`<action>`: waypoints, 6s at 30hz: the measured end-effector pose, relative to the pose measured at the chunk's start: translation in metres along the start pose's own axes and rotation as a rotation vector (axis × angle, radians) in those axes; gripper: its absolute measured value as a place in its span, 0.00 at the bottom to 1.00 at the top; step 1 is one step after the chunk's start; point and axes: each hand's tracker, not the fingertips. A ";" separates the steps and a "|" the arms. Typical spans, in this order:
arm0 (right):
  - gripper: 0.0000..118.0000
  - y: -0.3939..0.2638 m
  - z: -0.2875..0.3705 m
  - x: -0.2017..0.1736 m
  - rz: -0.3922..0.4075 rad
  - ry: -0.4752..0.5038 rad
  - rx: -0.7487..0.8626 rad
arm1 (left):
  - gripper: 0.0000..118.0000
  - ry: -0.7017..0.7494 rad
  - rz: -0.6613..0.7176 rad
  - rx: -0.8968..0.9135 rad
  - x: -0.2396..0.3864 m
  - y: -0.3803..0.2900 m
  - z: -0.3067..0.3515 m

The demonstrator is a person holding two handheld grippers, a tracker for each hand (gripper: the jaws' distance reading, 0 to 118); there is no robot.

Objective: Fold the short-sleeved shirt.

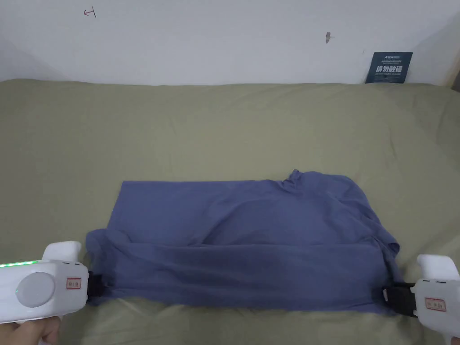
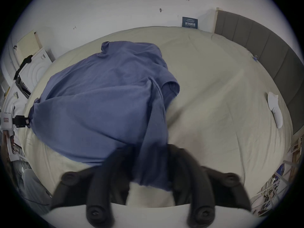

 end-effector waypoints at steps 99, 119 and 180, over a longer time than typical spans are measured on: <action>0.01 0.106 0.044 -0.008 0.046 0.085 0.062 | 0.02 0.003 -0.065 0.110 -0.012 0.073 0.031; 0.01 -0.093 0.121 0.008 0.044 0.139 0.068 | 0.02 -0.043 -0.103 0.154 -0.070 -0.121 0.112; 0.01 -0.104 0.233 -0.172 0.034 -0.137 0.750 | 0.01 -0.304 0.192 -0.026 -0.149 -0.068 0.090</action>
